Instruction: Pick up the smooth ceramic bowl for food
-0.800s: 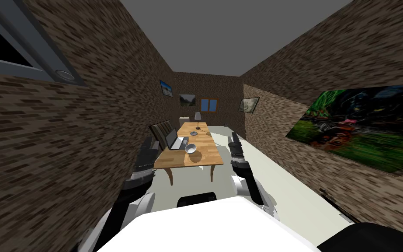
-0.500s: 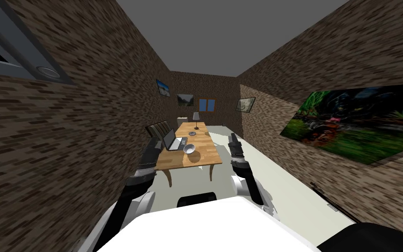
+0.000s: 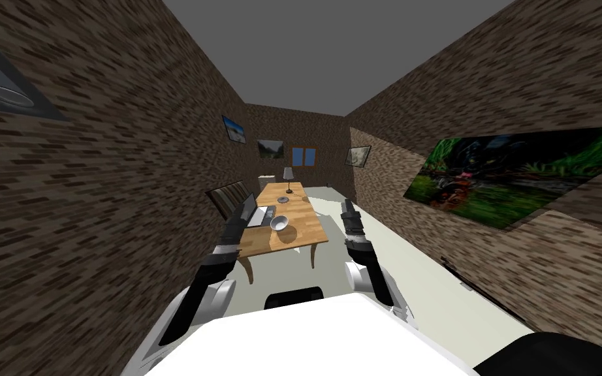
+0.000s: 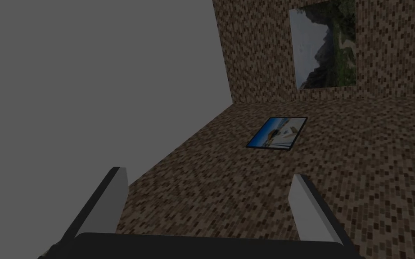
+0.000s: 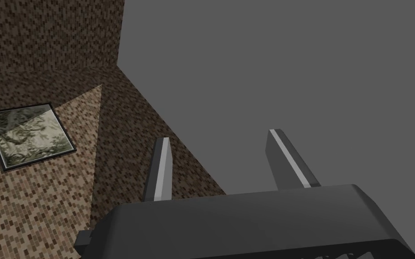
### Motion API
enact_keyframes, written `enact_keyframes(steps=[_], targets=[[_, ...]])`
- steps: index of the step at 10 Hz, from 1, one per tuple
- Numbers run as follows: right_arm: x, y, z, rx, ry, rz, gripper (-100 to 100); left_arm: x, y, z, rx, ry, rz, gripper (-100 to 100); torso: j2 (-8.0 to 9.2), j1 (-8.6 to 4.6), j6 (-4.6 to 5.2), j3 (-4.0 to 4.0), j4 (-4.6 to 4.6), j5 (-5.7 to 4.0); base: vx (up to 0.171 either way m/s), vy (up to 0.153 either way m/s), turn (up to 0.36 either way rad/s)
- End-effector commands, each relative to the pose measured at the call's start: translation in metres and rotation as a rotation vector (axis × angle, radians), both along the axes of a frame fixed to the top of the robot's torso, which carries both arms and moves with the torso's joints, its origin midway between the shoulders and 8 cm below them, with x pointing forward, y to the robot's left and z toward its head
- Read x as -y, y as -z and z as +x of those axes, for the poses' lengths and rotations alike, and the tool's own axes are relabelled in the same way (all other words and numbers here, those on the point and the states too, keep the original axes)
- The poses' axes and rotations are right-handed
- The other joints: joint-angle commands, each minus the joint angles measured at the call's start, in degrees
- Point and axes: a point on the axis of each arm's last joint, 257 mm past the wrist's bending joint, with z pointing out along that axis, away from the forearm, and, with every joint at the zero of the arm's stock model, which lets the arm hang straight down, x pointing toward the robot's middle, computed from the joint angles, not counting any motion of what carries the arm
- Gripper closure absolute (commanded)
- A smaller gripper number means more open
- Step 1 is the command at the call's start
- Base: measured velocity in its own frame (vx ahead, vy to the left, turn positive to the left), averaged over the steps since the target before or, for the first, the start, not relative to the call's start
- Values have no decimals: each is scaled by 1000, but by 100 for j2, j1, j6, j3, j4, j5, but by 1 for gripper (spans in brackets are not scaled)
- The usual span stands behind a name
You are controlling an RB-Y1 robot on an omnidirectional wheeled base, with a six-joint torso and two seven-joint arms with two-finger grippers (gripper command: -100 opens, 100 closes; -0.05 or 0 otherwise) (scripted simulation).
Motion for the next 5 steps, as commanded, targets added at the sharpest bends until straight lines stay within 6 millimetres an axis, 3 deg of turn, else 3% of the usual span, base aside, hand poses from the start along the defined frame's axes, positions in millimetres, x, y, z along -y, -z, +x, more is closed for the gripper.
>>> enact_keyframes(steps=[1,5], targets=[[0,0,0,0,0,0,0,3,10,10,-39,12,-12,-100,0,0,0,0,0,0,0,9,-120],[0,0,0,0,0,0,0,8,29,29,-111,32,-37,-100,-1,-3,1,-1,0,-1,0,12,-106]])
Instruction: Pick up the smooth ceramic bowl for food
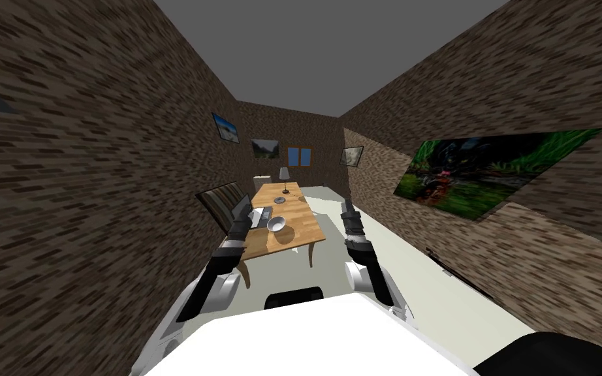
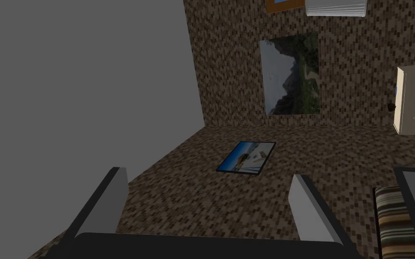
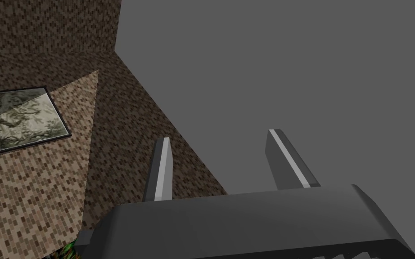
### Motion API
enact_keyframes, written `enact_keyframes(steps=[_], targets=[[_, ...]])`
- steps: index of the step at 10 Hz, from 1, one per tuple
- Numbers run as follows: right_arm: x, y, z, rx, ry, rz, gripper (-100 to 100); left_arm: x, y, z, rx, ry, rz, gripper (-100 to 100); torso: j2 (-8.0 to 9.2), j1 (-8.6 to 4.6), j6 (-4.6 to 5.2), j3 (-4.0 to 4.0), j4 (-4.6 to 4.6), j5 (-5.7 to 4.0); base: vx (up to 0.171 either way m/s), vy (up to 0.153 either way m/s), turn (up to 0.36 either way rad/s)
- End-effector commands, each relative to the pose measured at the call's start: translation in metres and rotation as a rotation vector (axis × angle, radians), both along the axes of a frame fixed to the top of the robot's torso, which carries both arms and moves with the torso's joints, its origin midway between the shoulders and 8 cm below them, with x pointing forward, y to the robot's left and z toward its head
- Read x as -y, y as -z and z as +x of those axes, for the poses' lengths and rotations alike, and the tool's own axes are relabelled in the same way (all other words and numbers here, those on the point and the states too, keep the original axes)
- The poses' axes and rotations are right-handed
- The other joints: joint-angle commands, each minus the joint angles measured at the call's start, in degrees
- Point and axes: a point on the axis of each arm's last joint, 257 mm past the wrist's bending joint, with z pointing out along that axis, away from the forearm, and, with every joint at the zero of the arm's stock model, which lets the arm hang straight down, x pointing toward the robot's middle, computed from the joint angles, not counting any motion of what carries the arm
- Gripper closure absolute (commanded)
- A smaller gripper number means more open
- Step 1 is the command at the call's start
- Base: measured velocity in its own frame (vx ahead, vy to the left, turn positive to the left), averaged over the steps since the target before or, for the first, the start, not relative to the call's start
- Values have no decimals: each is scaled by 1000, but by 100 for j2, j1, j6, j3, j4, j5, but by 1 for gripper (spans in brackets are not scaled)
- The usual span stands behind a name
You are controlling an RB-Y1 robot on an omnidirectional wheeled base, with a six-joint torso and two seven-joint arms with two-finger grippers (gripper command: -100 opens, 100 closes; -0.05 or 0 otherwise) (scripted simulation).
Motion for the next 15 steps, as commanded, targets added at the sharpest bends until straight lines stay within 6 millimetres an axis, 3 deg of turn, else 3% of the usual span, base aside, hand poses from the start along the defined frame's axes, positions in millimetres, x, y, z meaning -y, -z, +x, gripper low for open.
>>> enact_keyframes(steps=[1,15], targets=[[0,0,0,0,0,0,0,4,12,12,-47,11,-16,-100,0,0,0,0,0,0,0,8,-107],[0,0,0,0,0,0,0,25,109,81,-394,58,-140,-100,-2,-5,-1,-1,-1,-1,1,2,-71]])
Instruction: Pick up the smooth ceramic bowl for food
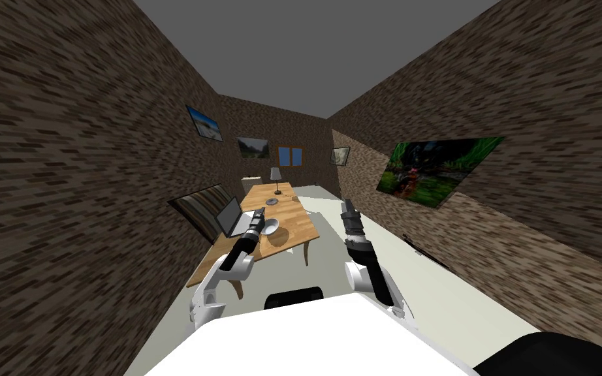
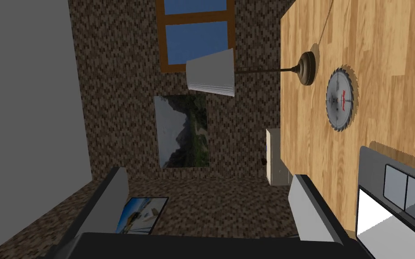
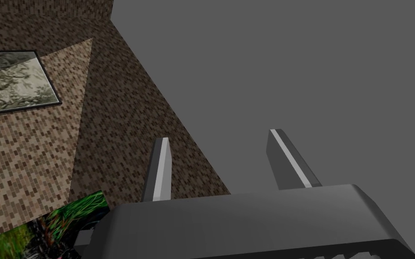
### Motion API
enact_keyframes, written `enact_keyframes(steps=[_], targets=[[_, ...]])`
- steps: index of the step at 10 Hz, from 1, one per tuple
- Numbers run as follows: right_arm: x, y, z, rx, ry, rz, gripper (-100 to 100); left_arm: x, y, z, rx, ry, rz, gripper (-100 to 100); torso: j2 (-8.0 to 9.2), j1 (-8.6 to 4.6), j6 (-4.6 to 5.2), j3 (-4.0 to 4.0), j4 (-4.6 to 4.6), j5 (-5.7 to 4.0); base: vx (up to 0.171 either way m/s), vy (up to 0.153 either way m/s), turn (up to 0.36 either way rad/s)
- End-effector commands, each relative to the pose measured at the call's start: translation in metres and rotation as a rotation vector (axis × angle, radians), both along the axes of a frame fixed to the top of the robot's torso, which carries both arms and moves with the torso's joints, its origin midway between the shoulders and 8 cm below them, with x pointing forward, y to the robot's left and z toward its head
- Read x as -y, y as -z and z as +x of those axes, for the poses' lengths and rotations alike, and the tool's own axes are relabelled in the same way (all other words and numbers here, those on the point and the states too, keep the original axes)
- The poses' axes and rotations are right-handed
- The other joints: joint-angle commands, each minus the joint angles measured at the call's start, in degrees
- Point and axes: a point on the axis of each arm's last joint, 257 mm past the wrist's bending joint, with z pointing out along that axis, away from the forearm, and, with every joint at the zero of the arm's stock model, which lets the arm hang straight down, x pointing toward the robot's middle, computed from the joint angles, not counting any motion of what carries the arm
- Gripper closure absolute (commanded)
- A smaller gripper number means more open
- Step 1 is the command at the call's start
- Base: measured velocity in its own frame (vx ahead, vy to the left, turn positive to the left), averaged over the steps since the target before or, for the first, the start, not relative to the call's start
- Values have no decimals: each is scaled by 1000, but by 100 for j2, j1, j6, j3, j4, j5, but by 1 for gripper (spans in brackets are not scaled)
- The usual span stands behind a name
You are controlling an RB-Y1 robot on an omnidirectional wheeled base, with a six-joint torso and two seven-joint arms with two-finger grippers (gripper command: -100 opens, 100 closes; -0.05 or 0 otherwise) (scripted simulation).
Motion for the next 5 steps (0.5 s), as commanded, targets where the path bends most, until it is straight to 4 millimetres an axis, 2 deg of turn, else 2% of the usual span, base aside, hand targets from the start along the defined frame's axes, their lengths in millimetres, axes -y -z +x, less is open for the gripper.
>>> enact_keyframes(steps=[1,4,5], targets=[[0,0,0,0,0,0,0,4,14,10,-54,6,-21,-100,0,0,0,0,0,0,8,-9,-32],[0,0,0,0,0,0,0,7,34,18,-128,6,-37,-100,-3,-2,1,-2,-1,0,9,-8,-17],[0,0,0,0,0,0,0,11,48,25,-176,9,-55,-100,-2,-2,0,-1,0,-1,12,-9,-5]])
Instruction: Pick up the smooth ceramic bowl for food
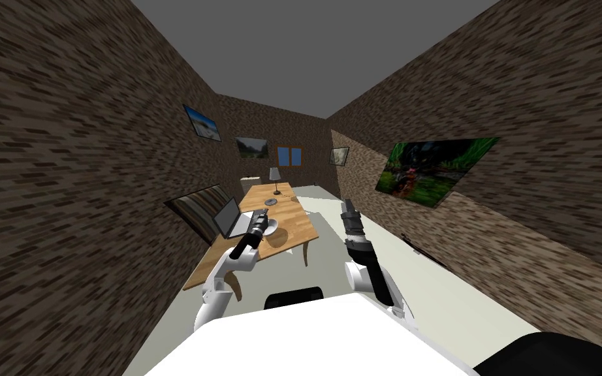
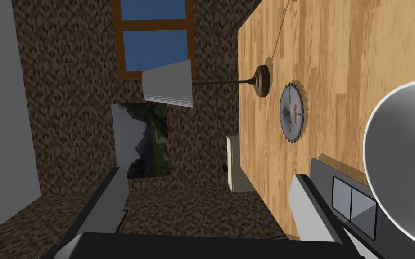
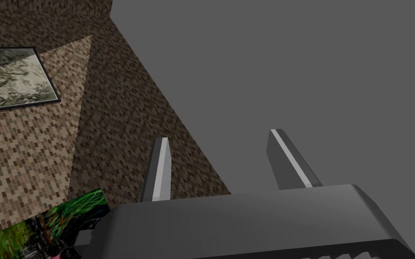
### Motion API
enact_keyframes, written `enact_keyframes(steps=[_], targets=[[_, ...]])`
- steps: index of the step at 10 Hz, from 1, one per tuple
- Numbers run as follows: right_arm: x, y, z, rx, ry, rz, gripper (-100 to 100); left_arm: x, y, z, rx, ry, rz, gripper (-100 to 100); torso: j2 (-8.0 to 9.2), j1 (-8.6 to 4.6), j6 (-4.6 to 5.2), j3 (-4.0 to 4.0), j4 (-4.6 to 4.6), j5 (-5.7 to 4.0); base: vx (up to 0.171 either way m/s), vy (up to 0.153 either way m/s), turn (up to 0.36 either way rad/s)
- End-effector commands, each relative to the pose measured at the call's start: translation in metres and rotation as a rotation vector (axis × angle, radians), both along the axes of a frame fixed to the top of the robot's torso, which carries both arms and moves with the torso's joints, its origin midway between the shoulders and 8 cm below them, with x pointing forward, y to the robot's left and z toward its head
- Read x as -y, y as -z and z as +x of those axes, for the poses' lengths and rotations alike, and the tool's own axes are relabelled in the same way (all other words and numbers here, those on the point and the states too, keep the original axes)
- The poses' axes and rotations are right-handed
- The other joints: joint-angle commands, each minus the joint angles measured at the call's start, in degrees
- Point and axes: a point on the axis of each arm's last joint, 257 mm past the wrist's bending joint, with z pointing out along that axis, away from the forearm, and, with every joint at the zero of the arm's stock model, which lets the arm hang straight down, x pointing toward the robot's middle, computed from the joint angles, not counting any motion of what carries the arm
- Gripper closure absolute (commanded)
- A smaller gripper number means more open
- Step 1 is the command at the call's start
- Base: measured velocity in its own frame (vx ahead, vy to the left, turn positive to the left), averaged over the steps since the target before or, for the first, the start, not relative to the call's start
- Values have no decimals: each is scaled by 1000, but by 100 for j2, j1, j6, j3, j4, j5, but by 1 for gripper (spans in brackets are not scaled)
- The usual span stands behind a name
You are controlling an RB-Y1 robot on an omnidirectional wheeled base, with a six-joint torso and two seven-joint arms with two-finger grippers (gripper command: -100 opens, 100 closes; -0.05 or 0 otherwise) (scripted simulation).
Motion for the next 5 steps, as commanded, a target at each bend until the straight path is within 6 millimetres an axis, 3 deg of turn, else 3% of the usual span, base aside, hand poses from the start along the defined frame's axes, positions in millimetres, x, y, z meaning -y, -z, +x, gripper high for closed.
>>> enact_keyframes(steps=[1,5], targets=[[0,0,0,0,0,0,0,1,12,2,-40,-1,-9,-100,0,0,0,0,0,0,12,-9,-5],[0,0,0,0,0,0,0,8,43,13,-156,-1,-40,-100,-2,-3,-1,-1,0,-1,17,-15,12]])
